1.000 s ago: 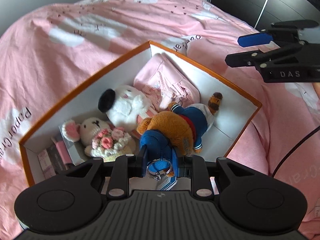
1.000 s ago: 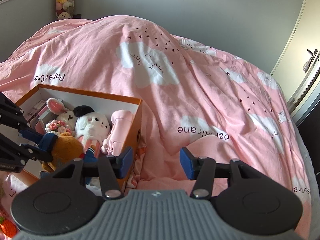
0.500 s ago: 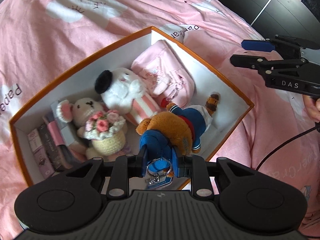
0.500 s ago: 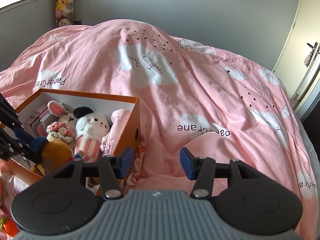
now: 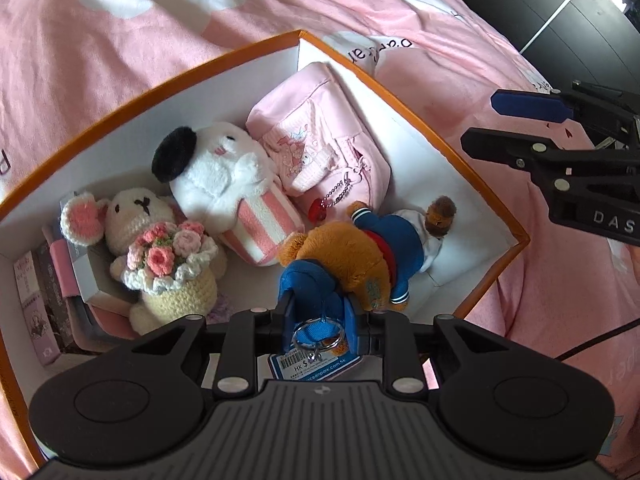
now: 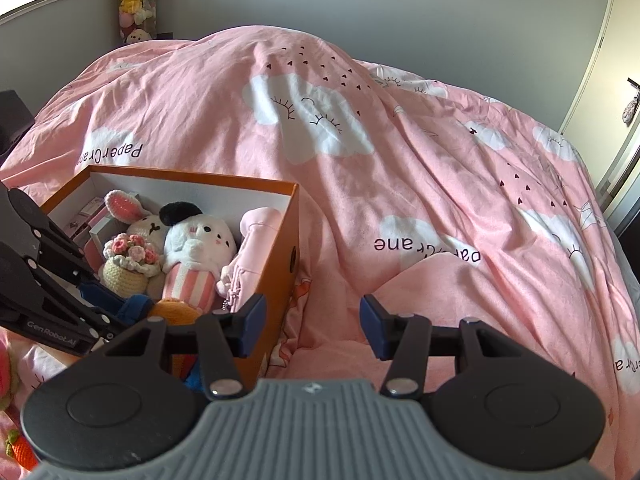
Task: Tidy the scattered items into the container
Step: 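Lower the brown bear keychain into the orange box and open the left tool, then withdraw both tools from the orange box toward the remaining toys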
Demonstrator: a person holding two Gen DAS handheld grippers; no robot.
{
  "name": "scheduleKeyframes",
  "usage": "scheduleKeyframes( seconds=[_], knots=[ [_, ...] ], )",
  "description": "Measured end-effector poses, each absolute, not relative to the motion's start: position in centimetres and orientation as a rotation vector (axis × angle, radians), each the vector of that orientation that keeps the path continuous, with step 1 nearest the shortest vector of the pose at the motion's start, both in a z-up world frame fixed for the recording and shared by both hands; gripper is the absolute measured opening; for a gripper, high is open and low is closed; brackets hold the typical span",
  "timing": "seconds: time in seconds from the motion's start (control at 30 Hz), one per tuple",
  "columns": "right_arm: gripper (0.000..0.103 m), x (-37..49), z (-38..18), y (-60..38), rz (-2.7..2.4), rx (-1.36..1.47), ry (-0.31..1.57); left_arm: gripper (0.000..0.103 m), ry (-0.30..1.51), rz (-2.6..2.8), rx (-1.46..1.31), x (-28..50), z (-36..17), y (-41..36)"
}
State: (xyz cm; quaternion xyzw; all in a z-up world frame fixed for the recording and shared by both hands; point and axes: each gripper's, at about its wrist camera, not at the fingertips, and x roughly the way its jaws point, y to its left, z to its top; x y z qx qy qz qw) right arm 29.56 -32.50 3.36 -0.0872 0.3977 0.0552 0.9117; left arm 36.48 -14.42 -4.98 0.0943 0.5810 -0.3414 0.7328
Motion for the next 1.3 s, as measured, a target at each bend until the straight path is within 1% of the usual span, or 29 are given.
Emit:
scheduleKeyframes(
  seconds=[0.07, 0.2, 0.27, 0.33, 0.4, 0.5, 0.53, 0.63, 0.73, 1.07, 1.3],
  knots=[
    [0.054, 29.5, 3.4, -32.4, 0.118, -0.179, 0.817, 0.035, 1.304, -0.743, 0.173, 36.8, -5.2, -14.2],
    [0.054, 29.2, 3.8, -32.4, 0.115, -0.181, 0.81, 0.042, 1.311, -0.727, 0.134, 37.0, -5.3, -13.9],
    [0.054, 29.0, 3.9, -32.5, 0.11, -0.182, 0.809, 0.052, 1.314, -0.724, 0.122, 36.9, -5.3, -13.9],
    [0.054, 28.8, 4.0, -32.7, 0.107, -0.18, 0.809, 0.052, 1.314, -0.715, 0.109, 36.9, -5.2, -13.7],
    [0.055, 28.7, 4.0, -32.8, 0.107, -0.179, 0.809, 0.054, 1.304, -0.702, 0.095, 36.8, -4.9, -13.3],
    [0.055, 28.5, 4.0, -32.9, 0.11, -0.176, 0.809, 0.055, 1.293, -0.698, 0.052, 36.9, -4.1, -12.6],
    [0.055, 28.4, 4.0, -32.9, 0.11, -0.176, 0.808, 0.054, 1.295, -0.706, 0.044, 36.9, -3.9, -12.5],
    [0.055, 28.3, 3.9, -32.7, 0.114, -0.174, 0.812, 0.033, 1.318, -0.699, 0.051, 36.8, -4.1, -12.8],
    [0.055, 28.1, 3.7, -32.6, 0.119, -0.172, 0.816, 0.028, 1.341, -0.693, 0.053, 36.9, -4.8, -13.4],
    [0.055, 27.9, 3.5, -32.2, 0.125, -0.182, 0.824, 0.027, 1.34, -0.688, 0.019, 36.9, -5.4, -13.9],
    [0.055, 27.0, 4.3, -31.6, 0.127, -0.196, 0.806, 0.027, 1.255, -0.667, 0.018, 35.5, -2.4, -12.6]
  ],
)
